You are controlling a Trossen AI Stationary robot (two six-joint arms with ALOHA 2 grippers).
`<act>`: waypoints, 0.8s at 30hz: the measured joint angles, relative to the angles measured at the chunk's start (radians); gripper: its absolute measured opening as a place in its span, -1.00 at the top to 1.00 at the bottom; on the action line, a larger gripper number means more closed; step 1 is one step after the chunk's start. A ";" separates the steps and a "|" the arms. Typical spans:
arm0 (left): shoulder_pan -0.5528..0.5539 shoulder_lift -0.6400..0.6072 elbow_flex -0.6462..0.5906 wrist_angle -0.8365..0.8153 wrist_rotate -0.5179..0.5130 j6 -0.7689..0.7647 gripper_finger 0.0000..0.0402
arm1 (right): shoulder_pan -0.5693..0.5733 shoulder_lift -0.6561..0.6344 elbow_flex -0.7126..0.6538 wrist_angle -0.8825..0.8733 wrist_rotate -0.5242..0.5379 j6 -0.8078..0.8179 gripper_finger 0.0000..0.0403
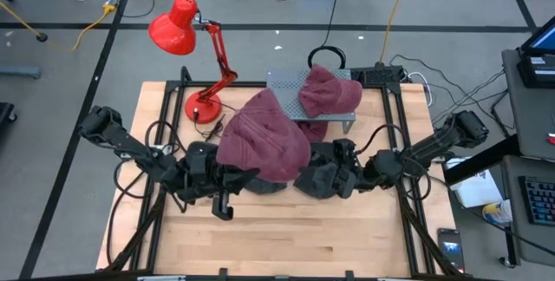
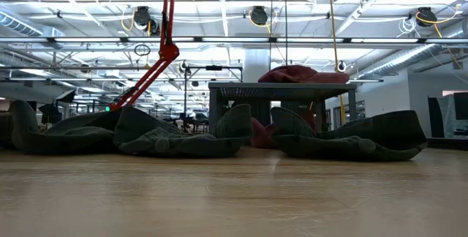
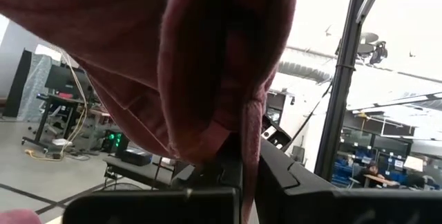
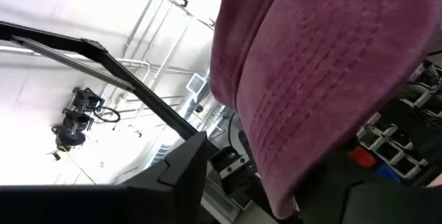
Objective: Pick & Place hat
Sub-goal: Stack the bottom red cap on the red cap on the shelf
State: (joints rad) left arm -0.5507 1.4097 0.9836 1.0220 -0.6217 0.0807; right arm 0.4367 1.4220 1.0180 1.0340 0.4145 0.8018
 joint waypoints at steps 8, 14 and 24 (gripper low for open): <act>-0.002 0.000 0.000 -0.036 -0.071 -0.014 0.86 | 0.001 0.000 0.000 0.002 0.004 0.025 0.73; -0.012 0.002 0.000 -0.040 -0.103 -0.021 0.65 | 0.001 -0.015 0.000 -0.001 0.001 0.022 0.95; -0.057 -0.024 -0.002 -0.106 -0.294 -0.164 0.26 | 0.002 -0.270 -0.076 -0.222 -0.008 -0.115 0.98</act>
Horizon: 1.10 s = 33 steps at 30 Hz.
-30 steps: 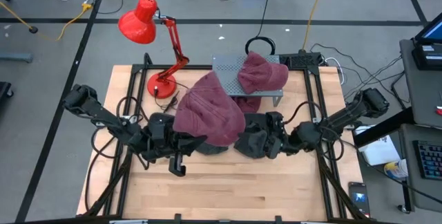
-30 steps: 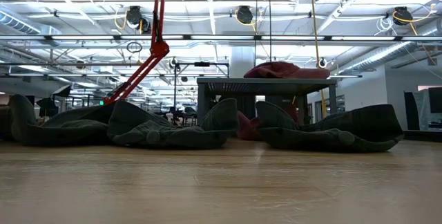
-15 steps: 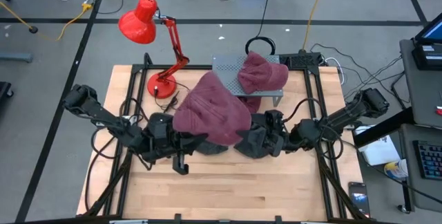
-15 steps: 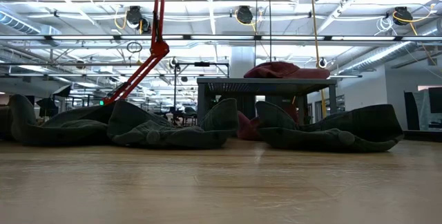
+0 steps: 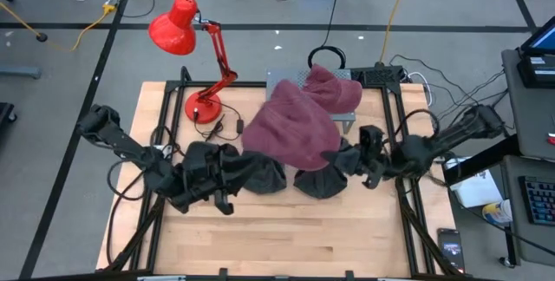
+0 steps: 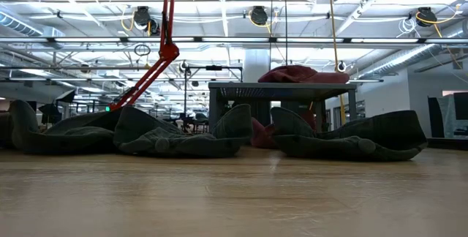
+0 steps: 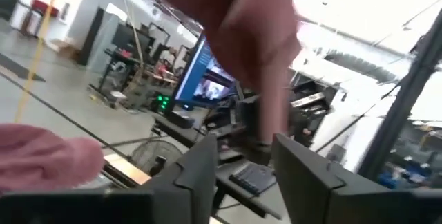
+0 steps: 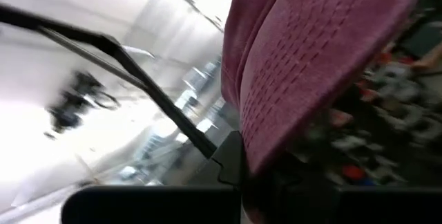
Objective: Pick & Place hat
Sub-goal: Stack the bottom red cap on the red cap on the shelf
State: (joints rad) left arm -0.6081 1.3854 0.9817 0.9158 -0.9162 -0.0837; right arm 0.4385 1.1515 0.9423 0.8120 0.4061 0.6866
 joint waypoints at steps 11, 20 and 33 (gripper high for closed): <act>-0.023 -0.136 0.004 -0.255 -0.089 -0.249 -0.14 | 0.000 -0.289 -0.005 -0.565 -0.102 -0.021 0.98; 0.016 -0.217 0.004 -0.378 -0.036 -0.479 -0.14 | 0.000 -0.316 -0.005 -0.631 -0.291 -0.069 0.97; 0.138 -0.220 0.005 -0.488 0.307 -0.645 -0.14 | -0.001 -0.190 -0.005 -0.544 -0.398 -0.068 0.97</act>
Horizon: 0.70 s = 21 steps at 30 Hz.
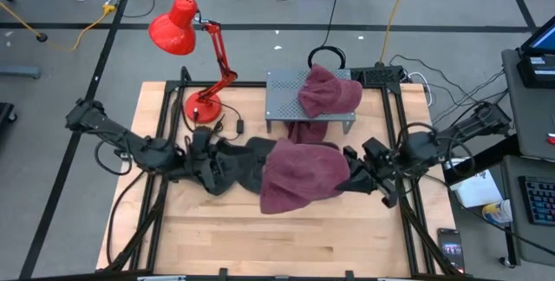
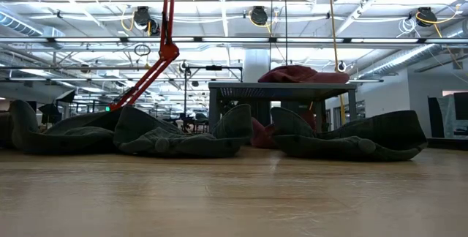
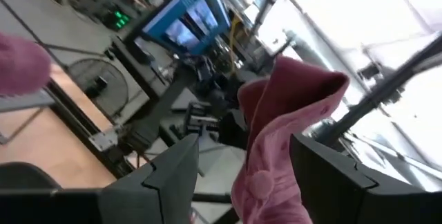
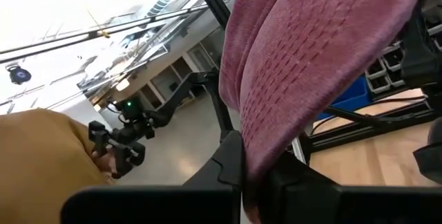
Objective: Pick & Place hat
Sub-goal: Stack the bottom red cap on the red cap on the shelf
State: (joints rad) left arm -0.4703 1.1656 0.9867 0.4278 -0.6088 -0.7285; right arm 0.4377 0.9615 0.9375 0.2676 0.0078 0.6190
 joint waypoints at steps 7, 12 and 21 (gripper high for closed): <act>0.011 0.031 0.000 0.000 0.120 -0.006 -0.14 | -0.027 0.012 0.000 0.013 -0.013 0.023 0.97; 0.008 0.078 0.001 0.034 0.120 -0.016 -0.14 | -0.046 0.012 0.000 0.030 -0.044 0.025 0.97; 0.011 0.106 0.000 0.110 0.112 0.001 -0.14 | -0.060 0.015 0.000 0.056 -0.091 0.058 0.97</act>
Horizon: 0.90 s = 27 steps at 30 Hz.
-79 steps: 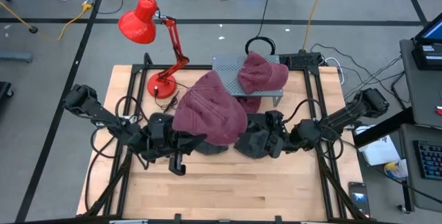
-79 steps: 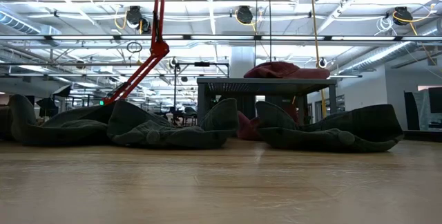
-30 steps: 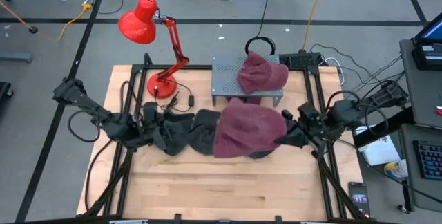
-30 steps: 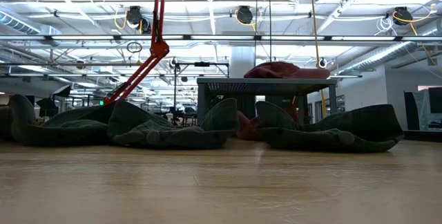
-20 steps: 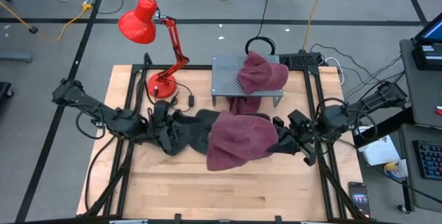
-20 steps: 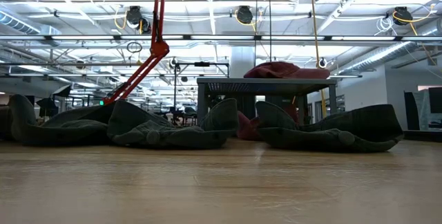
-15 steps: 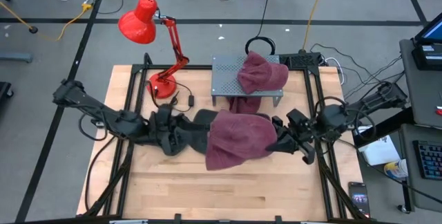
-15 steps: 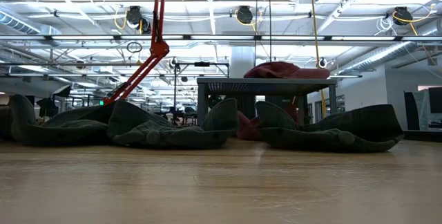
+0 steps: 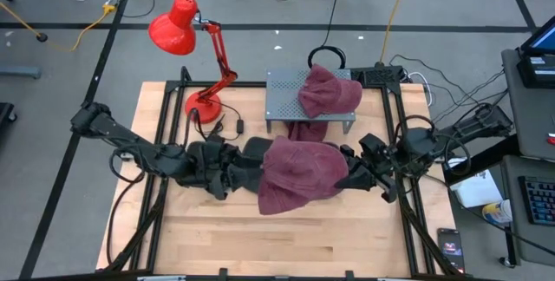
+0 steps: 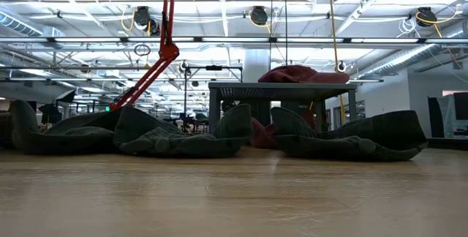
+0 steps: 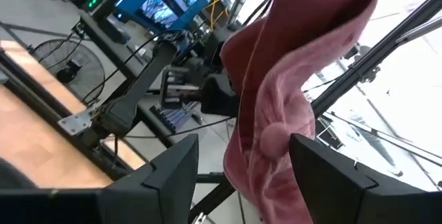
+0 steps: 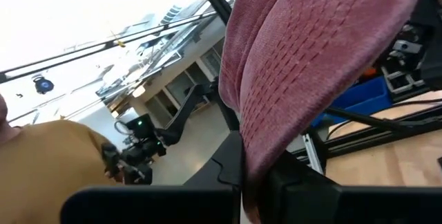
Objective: Pick & Place hat
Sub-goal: Stack the bottom red cap on the red cap on the shelf
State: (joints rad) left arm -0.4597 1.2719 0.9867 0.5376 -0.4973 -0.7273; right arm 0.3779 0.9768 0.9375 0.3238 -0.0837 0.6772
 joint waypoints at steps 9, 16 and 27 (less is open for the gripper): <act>-0.001 0.019 0.000 0.041 0.028 -0.011 -0.14 | -0.013 0.000 0.000 -0.007 0.002 0.018 0.97; -0.005 0.018 0.026 0.027 0.026 0.023 0.13 | -0.012 0.000 0.000 -0.008 0.000 0.019 0.97; -0.005 0.018 0.031 0.014 0.091 0.030 0.83 | -0.012 0.000 0.000 -0.014 0.008 0.018 0.89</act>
State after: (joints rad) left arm -0.4652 1.2903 1.0180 0.5515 -0.4066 -0.6974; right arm 0.3660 0.9764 0.9375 0.3098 -0.0760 0.6956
